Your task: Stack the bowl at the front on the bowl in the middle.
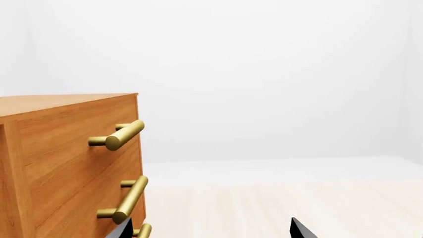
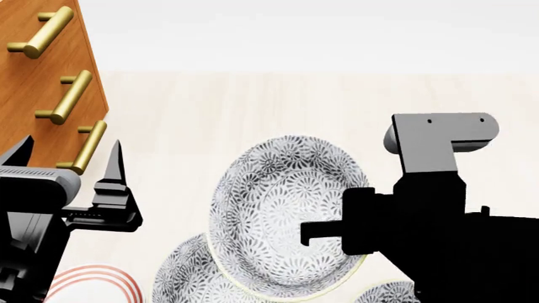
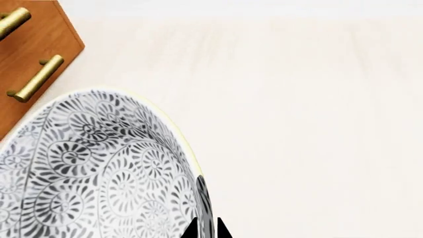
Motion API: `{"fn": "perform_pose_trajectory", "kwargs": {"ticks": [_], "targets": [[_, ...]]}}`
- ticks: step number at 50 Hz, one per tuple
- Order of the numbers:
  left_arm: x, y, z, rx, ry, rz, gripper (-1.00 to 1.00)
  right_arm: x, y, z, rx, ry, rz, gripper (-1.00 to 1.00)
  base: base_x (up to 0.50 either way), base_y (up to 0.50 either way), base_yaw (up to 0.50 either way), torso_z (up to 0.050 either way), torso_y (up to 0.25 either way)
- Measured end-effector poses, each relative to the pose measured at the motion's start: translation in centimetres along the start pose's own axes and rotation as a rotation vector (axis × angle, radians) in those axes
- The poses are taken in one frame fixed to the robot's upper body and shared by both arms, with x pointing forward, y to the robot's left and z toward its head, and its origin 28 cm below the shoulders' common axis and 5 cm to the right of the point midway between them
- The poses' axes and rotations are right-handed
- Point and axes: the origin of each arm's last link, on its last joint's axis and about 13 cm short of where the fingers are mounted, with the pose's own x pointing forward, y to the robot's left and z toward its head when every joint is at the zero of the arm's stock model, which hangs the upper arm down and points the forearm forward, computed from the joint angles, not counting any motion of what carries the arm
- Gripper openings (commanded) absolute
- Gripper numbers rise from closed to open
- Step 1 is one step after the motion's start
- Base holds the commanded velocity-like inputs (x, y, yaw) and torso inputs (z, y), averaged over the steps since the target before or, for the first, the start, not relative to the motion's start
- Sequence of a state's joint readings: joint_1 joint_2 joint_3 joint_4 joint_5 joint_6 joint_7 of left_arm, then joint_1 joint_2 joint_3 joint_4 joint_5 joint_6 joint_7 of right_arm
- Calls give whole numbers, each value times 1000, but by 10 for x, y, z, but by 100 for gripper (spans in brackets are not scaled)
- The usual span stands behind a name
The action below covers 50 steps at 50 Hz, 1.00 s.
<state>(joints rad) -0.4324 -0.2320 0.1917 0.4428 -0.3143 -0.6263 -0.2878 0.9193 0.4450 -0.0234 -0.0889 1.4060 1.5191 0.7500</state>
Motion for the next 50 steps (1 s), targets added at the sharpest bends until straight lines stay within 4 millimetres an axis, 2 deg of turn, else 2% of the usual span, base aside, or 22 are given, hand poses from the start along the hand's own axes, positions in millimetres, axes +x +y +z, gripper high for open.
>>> {"fn": "perform_pose_trajectory", "kwargs": {"ticks": [19,41,42,50], "targets": [[0,1,2,-3,-3,1,100,23,25,-24,-71,69,130,-100,0,0,0,0,0],[-2,2,1,-3,-2,5,100,67,30,-41,-68,160,154,-100,0,0,0,0,0],[-2,2,1,-2,-2,5,100,68,30,-41,-67,163,155,100,0,0,0,0,0],[-3,2,0,-1,1,4,100,75,29,-44,-68,180,159,100,0,0,0,0,0]]}}
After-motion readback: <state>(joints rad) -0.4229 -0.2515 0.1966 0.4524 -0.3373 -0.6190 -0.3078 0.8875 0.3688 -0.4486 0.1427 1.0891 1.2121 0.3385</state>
